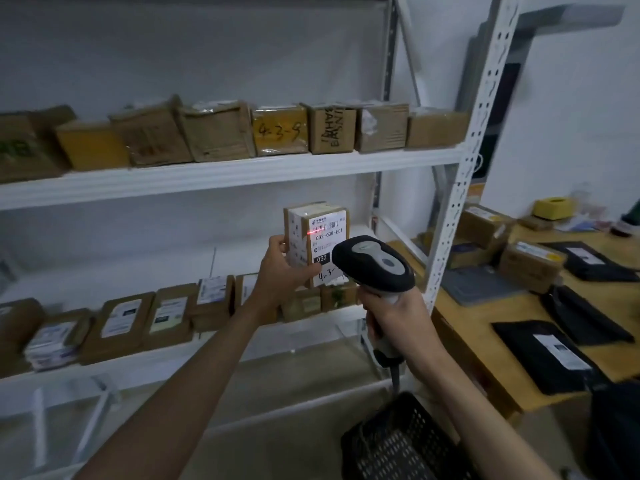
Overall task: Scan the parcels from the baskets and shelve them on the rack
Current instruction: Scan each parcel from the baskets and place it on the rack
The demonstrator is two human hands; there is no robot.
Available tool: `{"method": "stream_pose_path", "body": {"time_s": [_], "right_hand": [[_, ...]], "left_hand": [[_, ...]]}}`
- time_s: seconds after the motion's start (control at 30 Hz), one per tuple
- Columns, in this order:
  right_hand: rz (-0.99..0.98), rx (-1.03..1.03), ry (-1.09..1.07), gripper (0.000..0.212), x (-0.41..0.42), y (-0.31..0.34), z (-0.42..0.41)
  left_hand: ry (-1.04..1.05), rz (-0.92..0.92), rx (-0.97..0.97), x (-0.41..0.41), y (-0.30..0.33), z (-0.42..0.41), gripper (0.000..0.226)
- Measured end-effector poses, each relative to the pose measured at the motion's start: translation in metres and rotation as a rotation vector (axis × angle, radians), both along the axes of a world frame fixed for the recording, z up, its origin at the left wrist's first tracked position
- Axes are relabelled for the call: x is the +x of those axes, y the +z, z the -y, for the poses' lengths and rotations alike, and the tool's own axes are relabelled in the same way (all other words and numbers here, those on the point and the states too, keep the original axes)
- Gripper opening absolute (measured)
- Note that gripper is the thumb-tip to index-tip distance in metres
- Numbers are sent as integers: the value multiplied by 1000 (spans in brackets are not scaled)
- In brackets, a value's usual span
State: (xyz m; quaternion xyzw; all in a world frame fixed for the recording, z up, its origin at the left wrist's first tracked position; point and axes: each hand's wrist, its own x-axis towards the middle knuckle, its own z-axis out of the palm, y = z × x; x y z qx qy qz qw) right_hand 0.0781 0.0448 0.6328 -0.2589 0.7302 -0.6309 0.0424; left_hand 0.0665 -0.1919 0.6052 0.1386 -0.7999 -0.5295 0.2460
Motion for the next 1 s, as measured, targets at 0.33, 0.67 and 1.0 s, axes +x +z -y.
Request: {"method": "stream_pose_path", "body": {"time_s": [0.33, 0.67, 1.0], "right_hand": [[-34, -92, 174, 15, -12, 37, 26], [-52, -169, 350, 13, -21, 101, 88], [91, -488, 553, 47, -9, 162, 155]], "left_hand": [[160, -37, -53, 45, 47, 18, 71], [320, -155, -93, 105, 123, 66, 61], [321, -320, 40, 157, 181, 81, 47]]}}
